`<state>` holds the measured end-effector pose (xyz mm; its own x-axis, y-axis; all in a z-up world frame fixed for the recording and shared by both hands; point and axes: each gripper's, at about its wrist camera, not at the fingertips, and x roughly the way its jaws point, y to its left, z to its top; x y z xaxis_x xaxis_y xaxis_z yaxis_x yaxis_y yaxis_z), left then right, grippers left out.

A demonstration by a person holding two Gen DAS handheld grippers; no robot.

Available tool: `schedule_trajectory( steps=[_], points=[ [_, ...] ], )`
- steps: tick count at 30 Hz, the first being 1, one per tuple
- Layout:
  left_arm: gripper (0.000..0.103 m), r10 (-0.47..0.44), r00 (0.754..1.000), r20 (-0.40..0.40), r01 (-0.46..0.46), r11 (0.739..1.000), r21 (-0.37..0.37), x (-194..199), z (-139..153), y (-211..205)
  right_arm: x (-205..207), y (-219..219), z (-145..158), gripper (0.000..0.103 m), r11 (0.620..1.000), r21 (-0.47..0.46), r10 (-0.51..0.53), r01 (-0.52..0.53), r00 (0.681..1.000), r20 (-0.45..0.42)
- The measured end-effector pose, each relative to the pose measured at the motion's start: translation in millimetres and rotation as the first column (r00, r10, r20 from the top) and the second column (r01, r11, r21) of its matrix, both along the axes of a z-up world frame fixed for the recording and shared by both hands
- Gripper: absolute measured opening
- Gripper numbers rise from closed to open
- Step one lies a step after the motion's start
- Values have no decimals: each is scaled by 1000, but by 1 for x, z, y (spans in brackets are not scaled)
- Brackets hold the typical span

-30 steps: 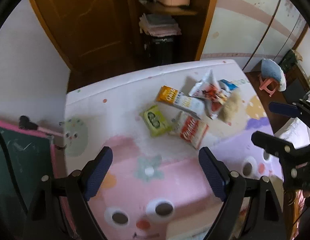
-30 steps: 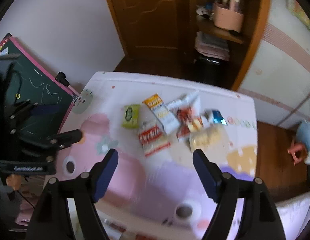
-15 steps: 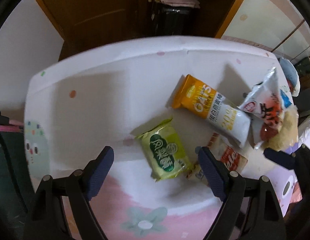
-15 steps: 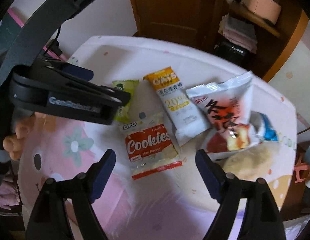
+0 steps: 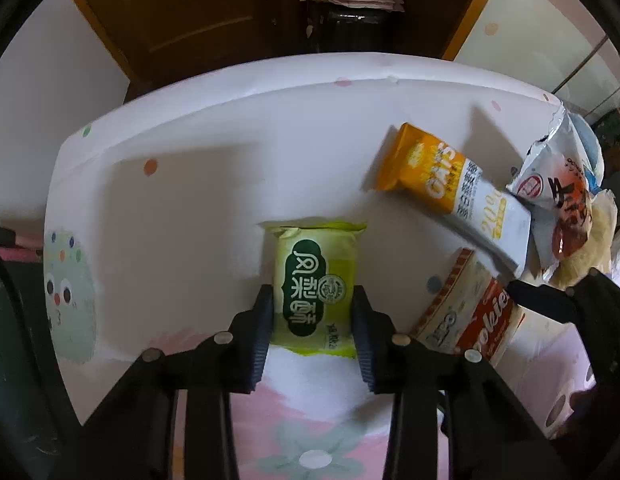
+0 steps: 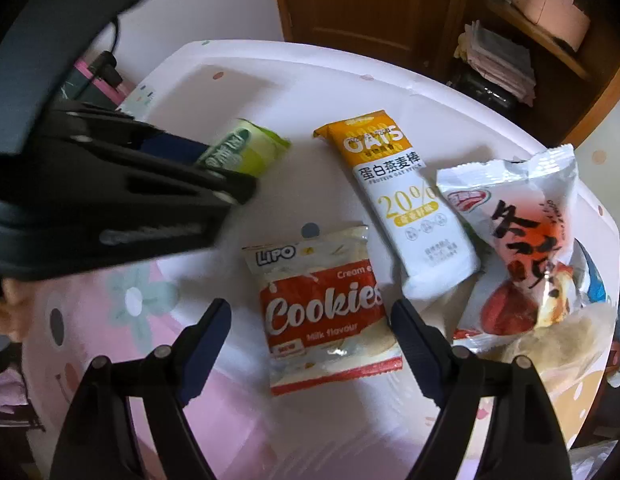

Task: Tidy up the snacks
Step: 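Grasp the green packet with the left gripper while the right grasps the red Cookies packet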

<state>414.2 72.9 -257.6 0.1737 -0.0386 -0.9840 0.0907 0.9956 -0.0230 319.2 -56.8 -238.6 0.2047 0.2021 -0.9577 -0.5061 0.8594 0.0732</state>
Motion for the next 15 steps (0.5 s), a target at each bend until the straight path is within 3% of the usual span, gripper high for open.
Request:
schedule_trajectory(
  steps=[3, 6, 7, 10, 15],
  points=[
    [35, 2, 1000, 12, -2, 1000, -2, -9, 1, 9, 2, 3, -3, 78, 1000, -25, 0, 0, 1000, 23],
    [35, -3, 1000, 27, 3, 1000, 4, -24, 3, 11, -1, 5, 0, 51, 998, -64, -15, 18, 998, 54],
    [35, 0, 1000, 27, 0, 1000, 3, -30, 4, 12, 1, 3, 0, 48, 999, -48, -22, 24, 999, 34],
    [35, 11, 1000, 24, -10, 1000, -12, -44, 10, 11, 0, -4, 3, 47, 999, -2, -52, 52, 998, -30],
    [35, 15, 999, 50, -14, 1000, -21, -76, 42, 18, -23, -12, 26, 47, 997, 22, -69, 70, 997, -22]
  ],
)
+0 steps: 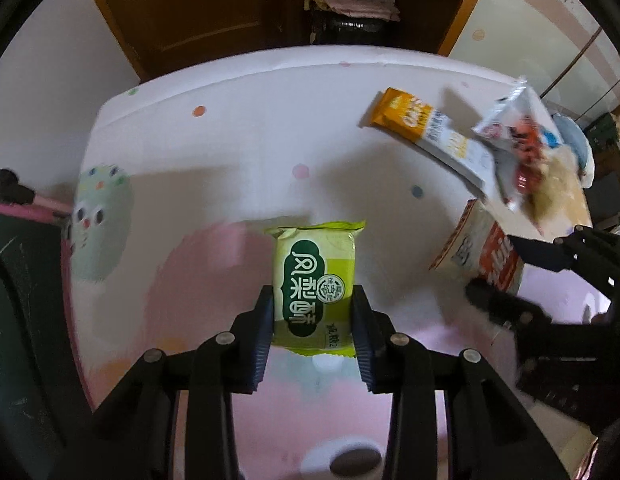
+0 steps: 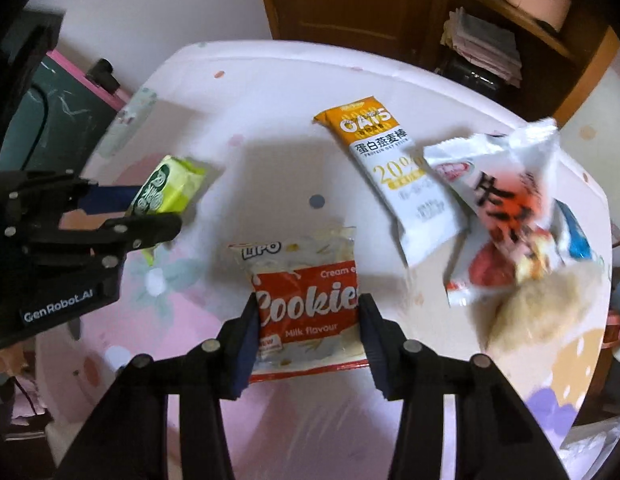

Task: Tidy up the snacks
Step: 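Grasp the green packet with the left gripper while the right grasps the red Cookies packet, then lower both held packets into the white tray and open both grippers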

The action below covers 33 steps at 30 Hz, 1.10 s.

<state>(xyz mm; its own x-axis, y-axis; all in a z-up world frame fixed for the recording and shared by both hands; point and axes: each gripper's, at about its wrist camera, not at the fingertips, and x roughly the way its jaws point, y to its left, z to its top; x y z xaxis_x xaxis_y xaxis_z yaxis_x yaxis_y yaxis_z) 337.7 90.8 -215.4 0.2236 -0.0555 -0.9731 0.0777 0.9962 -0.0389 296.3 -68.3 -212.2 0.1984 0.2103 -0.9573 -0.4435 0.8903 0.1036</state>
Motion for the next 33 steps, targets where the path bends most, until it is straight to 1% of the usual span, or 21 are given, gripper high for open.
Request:
schedule_trajectory(
  steps=[4, 5, 6, 7, 8, 12, 15, 19, 23, 26, 28, 30, 33],
  points=[
    [35, -2, 999, 34, 3, 1000, -11, -30, 36, -1, -25, -15, 30, 47, 997, 65, -42, 40, 999, 20],
    [35, -4, 999, 44, 5, 1000, -13, -45, 45, 4, -33, -18, 38, 47, 996, 80, -52, 50, 998, 25],
    [35, -6, 998, 57, 7, 1000, -16, -58, 56, 3, -44, -23, 50, 47, 994, 96, -65, 62, 997, 34],
    [35, -4, 998, 70, 5, 1000, -19, -80, 72, -1, -53, -27, 58, 47, 992, 108, -73, 69, 997, 40],
    [35, 0, 997, 79, 2, 1000, -28, -91, 80, -1, -63, -31, 67, 47, 990, 121, -81, 75, 996, 47],
    [35, 17, 993, 114, -10, 998, -67, -135, 110, -1, -109, -51, 105, 47, 980, 177, -104, 85, 990, 97],
    [35, 30, 988, 148, -15, 995, -101, -178, 139, -13, -147, -67, 133, 47, 976, 198, -119, 89, 982, 146],
    [35, 35, 980, 195, -6, 989, -145, -229, 170, -29, -196, -89, 169, 47, 968, 229, -154, 106, 966, 205],
    [35, 32, 973, 227, 6, 986, -166, -268, 189, -47, -234, -109, 194, 47, 954, 269, -199, 133, 951, 235],
    [35, 12, 968, 250, 24, 990, -141, -292, 198, -63, -260, -120, 208, 47, 939, 304, -239, 159, 939, 247],
    [35, 3, 968, 252, 30, 991, -128, -305, 200, -72, -274, -126, 214, 47, 926, 335, -260, 173, 936, 237],
    [35, -1, 970, 245, 35, 990, -137, -316, 200, -80, -287, -130, 220, 47, 915, 361, -275, 179, 933, 234],
    [35, -9, 973, 232, 44, 988, -146, -328, 198, -90, -302, -130, 223, 47, 918, 357, -271, 172, 930, 249]
  ],
)
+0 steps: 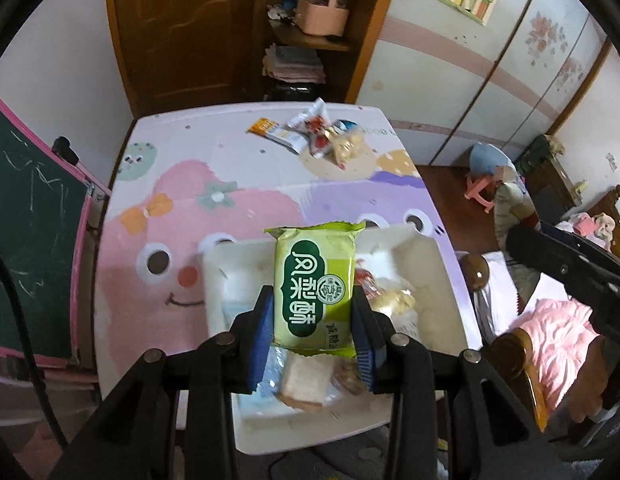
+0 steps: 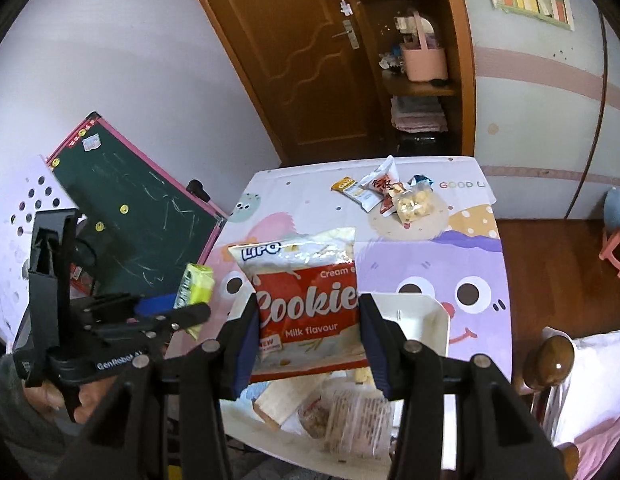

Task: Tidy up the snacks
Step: 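Lower both held packets into the white tray and open both grippers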

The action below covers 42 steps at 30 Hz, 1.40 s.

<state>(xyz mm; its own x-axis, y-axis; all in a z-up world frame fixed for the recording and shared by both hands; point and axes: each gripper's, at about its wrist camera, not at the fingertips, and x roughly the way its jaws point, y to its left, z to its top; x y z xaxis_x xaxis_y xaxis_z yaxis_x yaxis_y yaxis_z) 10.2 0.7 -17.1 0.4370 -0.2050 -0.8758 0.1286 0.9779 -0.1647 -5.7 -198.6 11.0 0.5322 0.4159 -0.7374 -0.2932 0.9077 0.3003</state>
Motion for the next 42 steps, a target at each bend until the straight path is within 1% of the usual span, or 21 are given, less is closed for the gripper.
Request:
schedule_trajectory(
  steps=[4, 9, 14, 23, 33, 40, 42],
  points=[
    [35, -12, 1000, -17, 12, 1000, 18, -9, -8, -13, -16, 5, -3, 47, 998, -63, 17, -15, 1000, 21],
    [35, -16, 999, -42, 17, 999, 36, -13, -18, -22, -26, 10, -14, 47, 997, -70, 39, -40, 999, -17],
    [35, -13, 998, -54, 15, 999, 44, -14, -23, -25, -32, 17, -24, 47, 991, -123, 46, -50, 998, -36],
    [35, -11, 998, -59, 15, 998, 60, -15, -26, -25, -34, 24, -30, 47, 986, -152, 54, -61, 997, -50],
    [35, -20, 997, -71, 26, 996, 86, -15, -32, -27, -29, 25, -38, 47, 987, -156, 32, -45, 996, -86],
    [35, -17, 998, -52, 23, 994, 111, -16, -28, -25, -27, 27, -38, 48, 986, -161, 16, -31, 996, -92],
    [42, -15, 999, -39, 20, 992, 125, -17, -26, -25, -26, 27, -38, 48, 987, -161, 9, -23, 996, -90]
  ],
)
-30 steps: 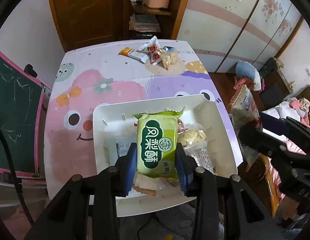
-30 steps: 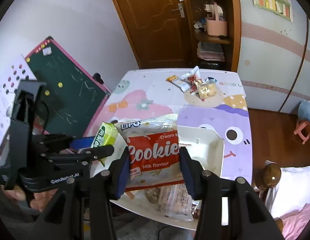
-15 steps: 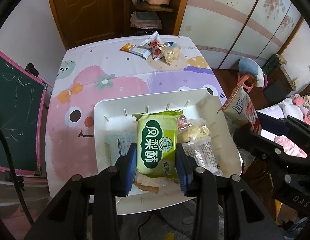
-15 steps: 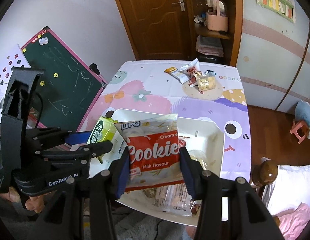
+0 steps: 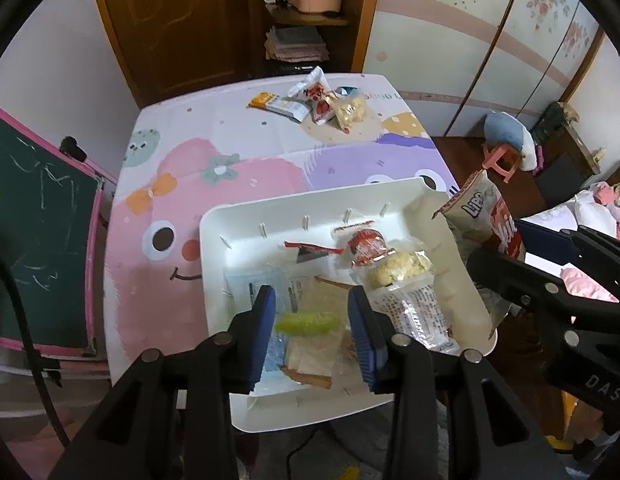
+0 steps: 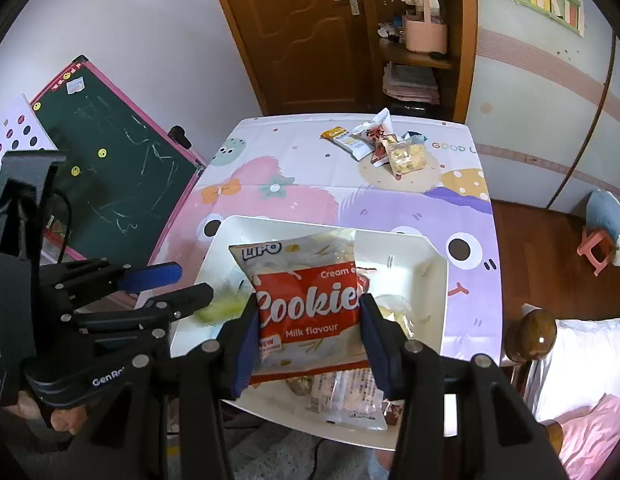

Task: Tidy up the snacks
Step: 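Lower both held packets into the white tray and open both grippers, then move both grippers back toward the last snacks on the table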

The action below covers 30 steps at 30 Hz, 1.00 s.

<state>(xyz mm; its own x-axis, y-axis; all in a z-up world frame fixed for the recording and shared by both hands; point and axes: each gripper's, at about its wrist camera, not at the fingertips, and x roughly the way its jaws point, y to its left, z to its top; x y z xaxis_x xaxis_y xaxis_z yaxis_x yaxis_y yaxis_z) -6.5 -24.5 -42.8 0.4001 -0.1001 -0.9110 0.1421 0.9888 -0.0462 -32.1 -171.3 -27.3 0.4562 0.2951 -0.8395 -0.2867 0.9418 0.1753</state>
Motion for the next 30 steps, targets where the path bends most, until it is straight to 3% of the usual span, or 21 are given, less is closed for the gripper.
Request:
schedule_trajectory(
  steps=[2, 3, 7, 20, 26, 30],
  points=[
    [75, 9, 1000, 11, -9, 1000, 16, 0, 2, 1, 1, 0, -1, 52, 1000, 3, -9, 9, 1000, -9],
    [77, 24, 999, 23, -24, 999, 32, -1, 3, 3, 2, 1, -3, 59, 1000, 9, -9, 9, 1000, -25],
    [79, 37, 999, 19, -38, 999, 28, 1, 4, 9, 4, 1, -6, 73, 1000, 11, -27, 28, 998, -53],
    [80, 46, 999, -5, -46, 999, 24, 9, 3, 20, 5, 9, -12, 74, 999, -4, -38, 38, 994, -98],
    [80, 4, 1000, 26, -5, 999, 36, 25, 14, 14, 13, 2, -7, 74, 996, -22, -87, 85, 992, -91],
    [80, -26, 999, 35, 24, 999, 44, 40, 20, 11, 24, -6, -5, 74, 992, 14, -122, 124, 988, -98]
  ],
)
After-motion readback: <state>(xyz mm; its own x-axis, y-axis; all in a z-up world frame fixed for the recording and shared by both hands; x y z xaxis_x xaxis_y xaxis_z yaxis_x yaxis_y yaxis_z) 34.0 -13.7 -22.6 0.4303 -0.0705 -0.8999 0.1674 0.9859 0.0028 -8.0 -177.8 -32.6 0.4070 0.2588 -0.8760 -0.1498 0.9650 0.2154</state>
